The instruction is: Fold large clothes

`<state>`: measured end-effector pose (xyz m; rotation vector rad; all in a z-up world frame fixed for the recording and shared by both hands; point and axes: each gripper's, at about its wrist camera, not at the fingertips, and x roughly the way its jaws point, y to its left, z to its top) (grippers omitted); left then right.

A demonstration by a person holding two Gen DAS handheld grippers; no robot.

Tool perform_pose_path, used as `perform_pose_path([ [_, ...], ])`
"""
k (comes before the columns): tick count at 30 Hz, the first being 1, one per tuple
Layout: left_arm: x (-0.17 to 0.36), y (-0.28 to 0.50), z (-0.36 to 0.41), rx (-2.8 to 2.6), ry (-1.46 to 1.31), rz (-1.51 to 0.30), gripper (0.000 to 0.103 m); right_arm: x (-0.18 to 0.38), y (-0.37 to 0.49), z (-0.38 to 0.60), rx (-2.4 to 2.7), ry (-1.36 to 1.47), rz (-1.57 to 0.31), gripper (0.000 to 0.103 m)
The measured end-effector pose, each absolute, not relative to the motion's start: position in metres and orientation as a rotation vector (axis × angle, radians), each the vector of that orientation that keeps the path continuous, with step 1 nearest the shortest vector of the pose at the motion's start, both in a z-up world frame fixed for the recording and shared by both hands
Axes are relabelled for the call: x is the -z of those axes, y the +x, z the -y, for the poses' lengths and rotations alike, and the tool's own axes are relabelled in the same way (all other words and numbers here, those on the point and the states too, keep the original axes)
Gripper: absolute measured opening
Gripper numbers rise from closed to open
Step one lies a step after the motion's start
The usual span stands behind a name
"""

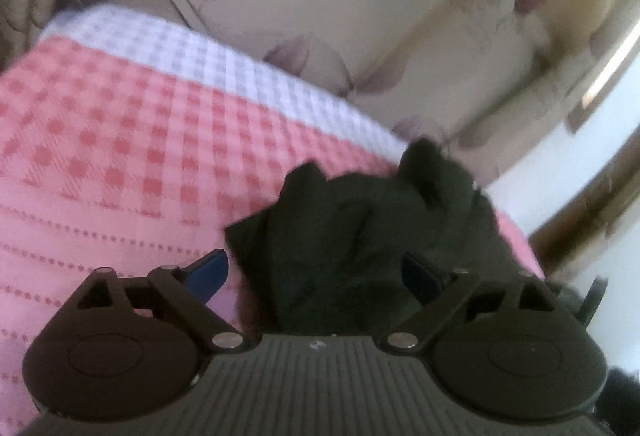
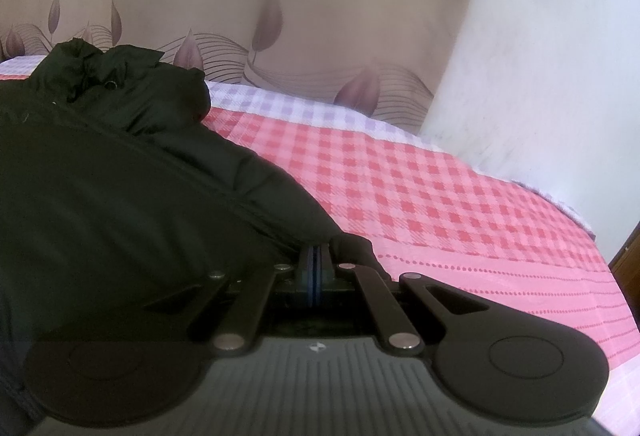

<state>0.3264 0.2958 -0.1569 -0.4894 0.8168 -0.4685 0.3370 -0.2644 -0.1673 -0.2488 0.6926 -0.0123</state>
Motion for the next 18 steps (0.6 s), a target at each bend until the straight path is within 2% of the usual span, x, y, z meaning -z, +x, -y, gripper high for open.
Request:
perform_pose_path([
  [3,0.166,0.329,-0.300,0.569,-0.530,-0.804,0.092,0.167,0.336,0.263,0.017,-0.258,-0.691,0.000],
  [6,0.175,0.336,-0.303,0.659,-0.605,-0.806,0.099,0.167,0.336,0.263,0.020,-0.267,-0.688,0.000],
  [9,0.175,0.345,-0.299,0.749,-0.587,-0.841,0.098,0.167,0.336,0.263,0.021,-0.272,-0.687,0.000],
  [11,0.175,0.350,-0.296,0.775,-0.574,-0.859,0.091,0.167,0.336,0.262,0.023,-0.276,-0.686,0.000],
  [13,0.178,0.355,-0.289,0.781,-0.568,-0.870,0.069,0.167,0.335,0.262,0.025,-0.277,-0.685,0.000],
  [16,0.184,0.358,-0.270,0.812,-0.550,-0.875,0.055,0.168,0.335,0.259,0.035,-0.296,-0.680,0.000],
  [18,0.188,0.356,-0.269,0.818,-0.559,-0.859,0.049,0.167,0.335,0.259,0.039,-0.301,-0.679,0.000],
])
